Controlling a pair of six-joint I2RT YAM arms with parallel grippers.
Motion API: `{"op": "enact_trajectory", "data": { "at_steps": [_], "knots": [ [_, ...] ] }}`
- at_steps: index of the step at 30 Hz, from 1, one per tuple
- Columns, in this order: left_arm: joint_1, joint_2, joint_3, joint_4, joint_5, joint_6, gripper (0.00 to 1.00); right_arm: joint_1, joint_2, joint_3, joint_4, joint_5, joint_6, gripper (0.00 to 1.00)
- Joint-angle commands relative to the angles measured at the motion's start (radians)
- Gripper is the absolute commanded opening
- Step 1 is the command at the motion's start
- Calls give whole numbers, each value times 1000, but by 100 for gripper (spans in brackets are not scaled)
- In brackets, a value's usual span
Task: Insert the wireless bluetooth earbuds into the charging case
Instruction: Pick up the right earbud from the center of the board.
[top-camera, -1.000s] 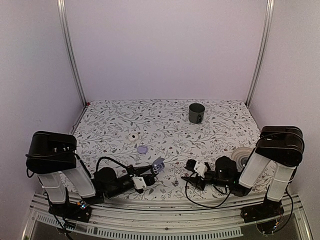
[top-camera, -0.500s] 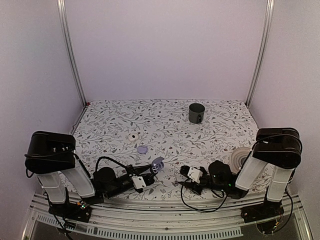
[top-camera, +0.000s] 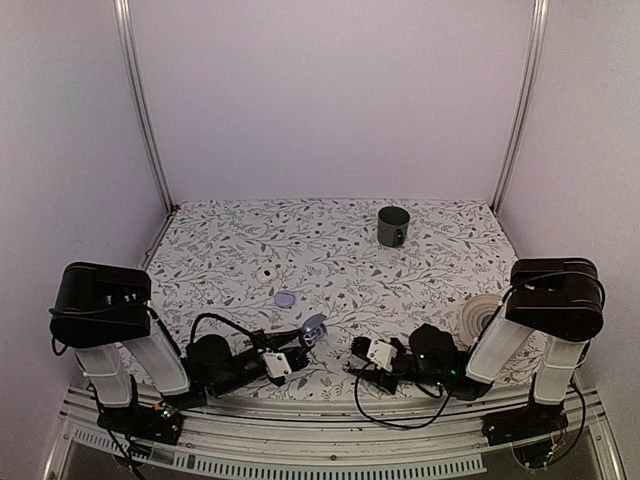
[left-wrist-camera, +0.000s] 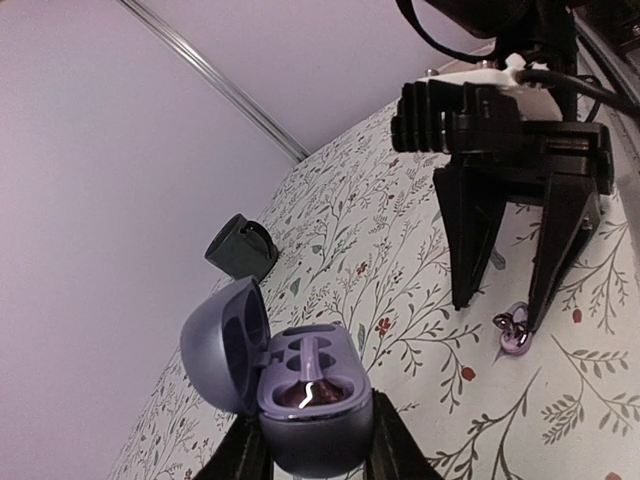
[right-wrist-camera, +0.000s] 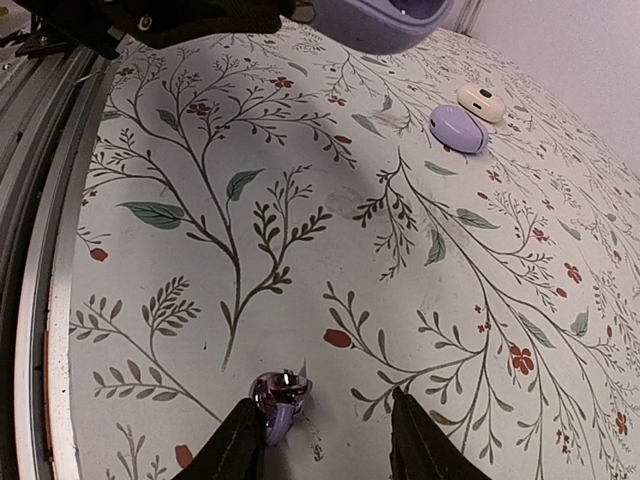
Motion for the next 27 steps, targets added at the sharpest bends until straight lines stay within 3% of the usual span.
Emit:
{"op": "enact_trajectory", "data": {
  "at_steps": [1,12,19,27],
  "knots": [
    [-18,-27,-9,83,-6,8,0,8,19,11,-12,-36,28,43],
    [-17,-22,-9,84,0,7,0,6,19,-9,8,-58,87,30],
    [-18,-17,-8,83,0,10,0,-2,24,-25,35,-72,107,15],
    [-18,1,2,89,7,9,0,-6,16,-22,35,-82,107,7]
  ]
}}
